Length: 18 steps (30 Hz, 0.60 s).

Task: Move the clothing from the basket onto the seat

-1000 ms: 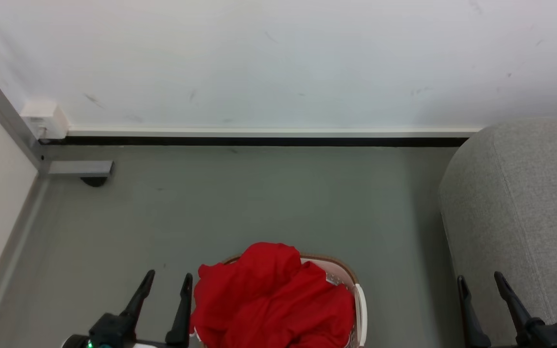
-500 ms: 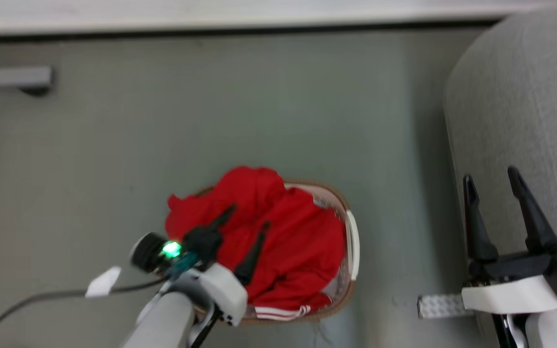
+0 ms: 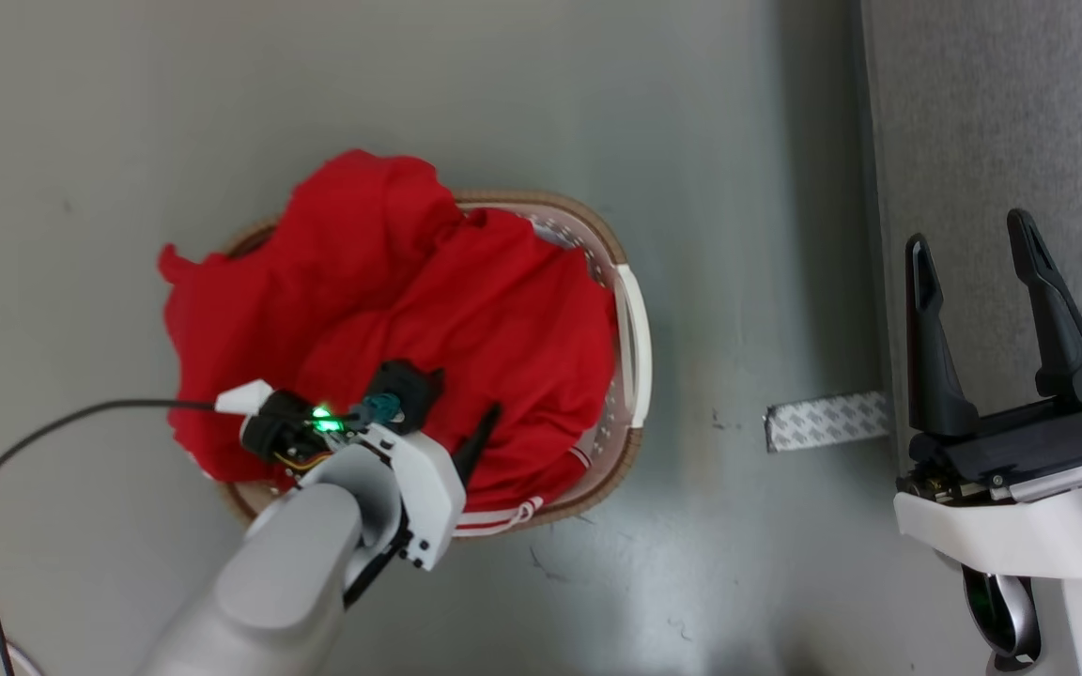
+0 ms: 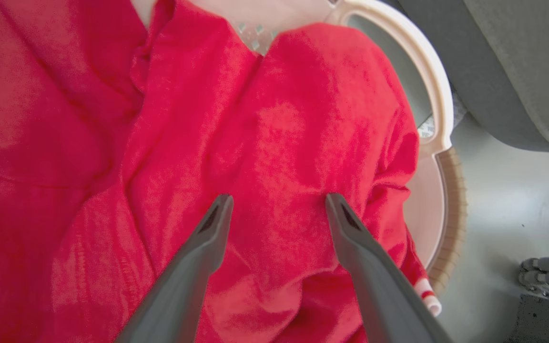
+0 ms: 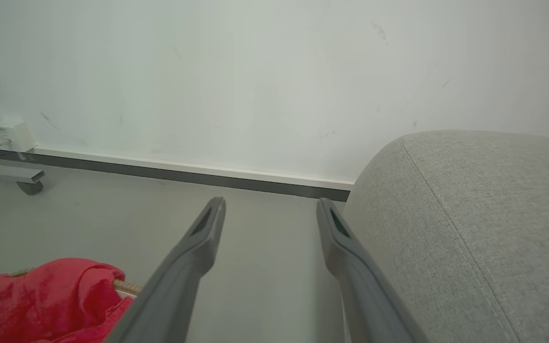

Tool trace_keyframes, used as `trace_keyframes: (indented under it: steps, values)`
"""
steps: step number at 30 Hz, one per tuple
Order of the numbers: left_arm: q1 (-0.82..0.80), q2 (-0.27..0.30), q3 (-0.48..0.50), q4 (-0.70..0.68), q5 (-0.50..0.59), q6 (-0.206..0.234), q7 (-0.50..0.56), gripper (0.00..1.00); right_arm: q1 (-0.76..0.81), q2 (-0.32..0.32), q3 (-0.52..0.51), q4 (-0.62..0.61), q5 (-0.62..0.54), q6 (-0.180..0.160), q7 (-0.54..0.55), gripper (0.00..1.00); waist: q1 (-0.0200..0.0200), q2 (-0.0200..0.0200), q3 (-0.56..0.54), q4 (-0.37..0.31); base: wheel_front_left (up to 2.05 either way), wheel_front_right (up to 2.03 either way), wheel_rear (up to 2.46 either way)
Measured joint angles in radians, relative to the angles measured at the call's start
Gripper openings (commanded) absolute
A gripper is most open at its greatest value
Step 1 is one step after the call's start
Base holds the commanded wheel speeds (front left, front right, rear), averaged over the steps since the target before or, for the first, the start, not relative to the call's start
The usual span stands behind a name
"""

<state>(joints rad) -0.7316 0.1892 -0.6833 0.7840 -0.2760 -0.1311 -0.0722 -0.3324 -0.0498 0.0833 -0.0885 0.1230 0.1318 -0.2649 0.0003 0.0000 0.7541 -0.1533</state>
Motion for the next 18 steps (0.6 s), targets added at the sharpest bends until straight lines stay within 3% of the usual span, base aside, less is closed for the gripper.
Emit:
trace_keyframes:
  steps: [13,14,15,18]
  values:
    - [-0.103,0.054,-0.075,0.149,-0.066,0.000,0.011,1.00,0.002,0.000,0.034,-0.034,0.019,0.000,0.000,1.00,-0.0002,0.0000,0.129,-0.096,0.00,0.00,0.00]
    - [-0.109,0.054,-0.079,0.155,-0.066,0.000,-0.001,0.67,0.004,0.000,0.034,-0.034,0.020,0.000,0.000,1.00,-0.0001,0.0000,0.134,-0.102,0.00,0.00,0.00]
    - [-0.115,0.052,-0.083,0.162,-0.066,0.000,-0.013,0.02,0.005,0.000,0.034,-0.034,0.021,0.000,0.000,1.00,-0.0001,0.0000,0.138,-0.106,0.00,0.00,0.00]
    - [-0.129,0.037,-0.093,0.181,-0.066,0.000,-0.061,0.00,0.007,0.000,0.028,-0.025,0.024,0.000,0.000,1.00,-0.0001,0.0000,0.134,-0.111,0.00,0.00,0.00]
